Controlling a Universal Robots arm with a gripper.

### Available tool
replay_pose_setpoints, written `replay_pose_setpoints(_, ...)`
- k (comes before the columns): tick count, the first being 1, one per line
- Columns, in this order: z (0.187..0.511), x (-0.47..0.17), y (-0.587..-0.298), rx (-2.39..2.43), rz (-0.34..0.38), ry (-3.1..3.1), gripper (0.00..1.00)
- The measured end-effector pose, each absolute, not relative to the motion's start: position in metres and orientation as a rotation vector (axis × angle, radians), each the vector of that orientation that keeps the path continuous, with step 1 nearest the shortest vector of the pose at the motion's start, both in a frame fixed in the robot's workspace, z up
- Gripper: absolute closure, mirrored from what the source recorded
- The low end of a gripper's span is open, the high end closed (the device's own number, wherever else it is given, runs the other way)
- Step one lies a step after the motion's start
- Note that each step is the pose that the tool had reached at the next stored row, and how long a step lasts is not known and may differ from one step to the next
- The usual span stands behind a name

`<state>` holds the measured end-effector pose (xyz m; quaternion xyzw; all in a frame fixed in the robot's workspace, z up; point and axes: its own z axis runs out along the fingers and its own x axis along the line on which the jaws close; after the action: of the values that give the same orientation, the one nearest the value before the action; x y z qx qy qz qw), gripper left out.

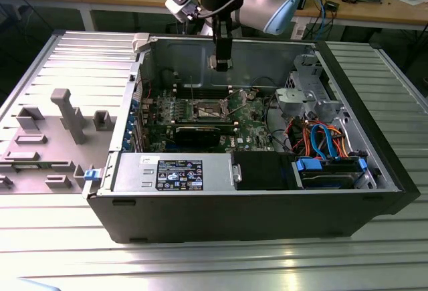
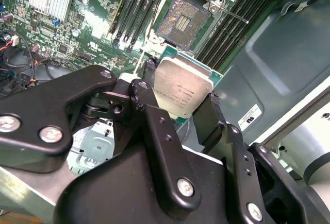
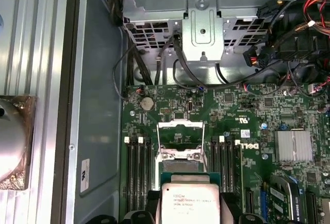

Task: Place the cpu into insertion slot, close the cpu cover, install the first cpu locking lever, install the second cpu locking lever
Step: 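Place the cpu into insertion slot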

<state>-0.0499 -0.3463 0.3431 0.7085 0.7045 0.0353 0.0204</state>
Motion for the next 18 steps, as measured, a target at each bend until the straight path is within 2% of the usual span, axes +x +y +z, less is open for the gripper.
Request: replay_pose_setpoints(18, 0.3335, -0.0499, -0.3463, 2.198, 0.109, 2.185, 0.46)
